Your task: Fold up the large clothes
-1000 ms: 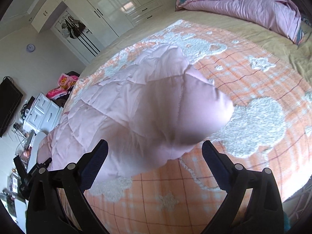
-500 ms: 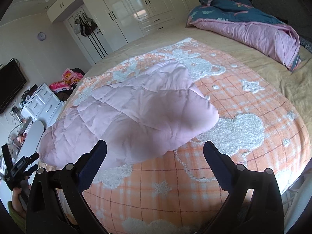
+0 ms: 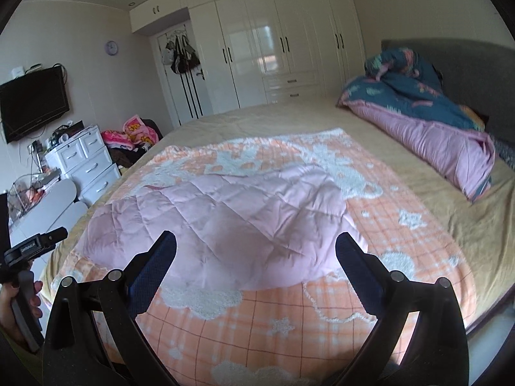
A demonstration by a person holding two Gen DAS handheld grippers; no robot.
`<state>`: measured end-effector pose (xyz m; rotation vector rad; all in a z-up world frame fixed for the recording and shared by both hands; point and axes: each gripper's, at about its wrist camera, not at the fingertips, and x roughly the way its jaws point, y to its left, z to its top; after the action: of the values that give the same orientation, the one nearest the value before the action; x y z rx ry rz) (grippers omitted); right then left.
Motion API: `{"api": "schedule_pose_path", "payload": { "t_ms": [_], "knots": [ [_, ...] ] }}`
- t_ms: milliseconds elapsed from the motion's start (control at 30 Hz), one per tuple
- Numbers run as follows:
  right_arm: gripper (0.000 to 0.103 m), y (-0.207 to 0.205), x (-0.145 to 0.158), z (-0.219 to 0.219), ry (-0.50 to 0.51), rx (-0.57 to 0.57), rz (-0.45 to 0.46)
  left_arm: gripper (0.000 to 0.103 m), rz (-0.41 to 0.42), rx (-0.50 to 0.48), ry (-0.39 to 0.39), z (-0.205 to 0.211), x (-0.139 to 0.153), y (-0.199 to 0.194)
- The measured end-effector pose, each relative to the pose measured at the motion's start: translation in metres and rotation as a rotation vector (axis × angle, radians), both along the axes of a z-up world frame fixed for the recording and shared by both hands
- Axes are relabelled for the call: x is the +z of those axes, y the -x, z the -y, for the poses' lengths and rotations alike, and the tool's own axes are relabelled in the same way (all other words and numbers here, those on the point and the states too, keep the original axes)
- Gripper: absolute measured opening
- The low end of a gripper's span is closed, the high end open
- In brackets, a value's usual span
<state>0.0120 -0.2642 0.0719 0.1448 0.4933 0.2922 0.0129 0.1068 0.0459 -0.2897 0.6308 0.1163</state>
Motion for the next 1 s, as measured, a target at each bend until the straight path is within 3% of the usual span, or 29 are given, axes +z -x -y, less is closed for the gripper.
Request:
{"api": "schedule_pose_path", "payload": {
  "t_ms": [167, 500, 1000],
  "knots": [
    [0.099, 0.016, 0.012, -0.004, 0.031, 0.005, 0.052, 0.094, 0.032, -0.04, -0.021, 0.018, 0.004, 0.009],
    [0.099, 0.032, 0.005, -0.022, 0.03, 0.065, 0.04, 0.094, 0.054, -0.125, -0.056, 0.055, 0.0, 0.026],
    [0.099, 0.031, -0.03, -0.047, 0.046, 0.142, -0.082, 0.094, 0.003, -0.183, -0.063, 0.082, -0.02, 0.031]
  ]
}}
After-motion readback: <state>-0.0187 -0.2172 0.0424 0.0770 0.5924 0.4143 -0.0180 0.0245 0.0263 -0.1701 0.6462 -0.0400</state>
